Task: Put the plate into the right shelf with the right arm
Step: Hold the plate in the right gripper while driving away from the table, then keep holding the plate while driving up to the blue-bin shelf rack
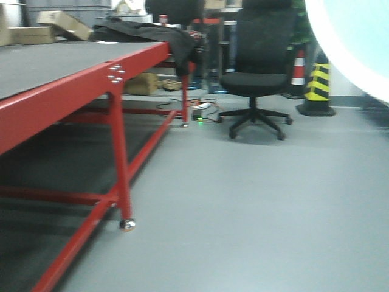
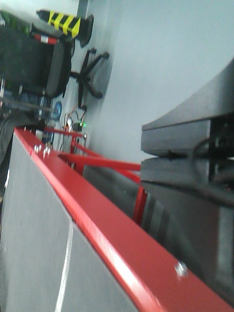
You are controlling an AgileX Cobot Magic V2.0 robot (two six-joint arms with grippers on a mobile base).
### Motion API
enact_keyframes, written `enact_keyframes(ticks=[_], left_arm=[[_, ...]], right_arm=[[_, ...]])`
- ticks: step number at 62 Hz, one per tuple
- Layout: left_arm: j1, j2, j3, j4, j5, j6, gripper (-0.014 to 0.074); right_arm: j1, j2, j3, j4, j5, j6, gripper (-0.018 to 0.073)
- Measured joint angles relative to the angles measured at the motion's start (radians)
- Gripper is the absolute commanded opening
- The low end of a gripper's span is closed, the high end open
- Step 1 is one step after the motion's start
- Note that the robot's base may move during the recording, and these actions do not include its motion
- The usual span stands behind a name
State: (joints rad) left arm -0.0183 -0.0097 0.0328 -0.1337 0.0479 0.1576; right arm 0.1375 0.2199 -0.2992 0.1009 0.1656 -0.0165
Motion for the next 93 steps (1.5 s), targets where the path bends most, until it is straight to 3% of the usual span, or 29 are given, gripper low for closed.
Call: enact_keyframes(ticks=[93], left_arm=[[0.0, 0.0, 0.0, 0.0, 0.0, 0.0, -0.0128]], right_arm=[[0.0, 0.0, 0.0, 0.0, 0.0, 0.0, 0.0055]])
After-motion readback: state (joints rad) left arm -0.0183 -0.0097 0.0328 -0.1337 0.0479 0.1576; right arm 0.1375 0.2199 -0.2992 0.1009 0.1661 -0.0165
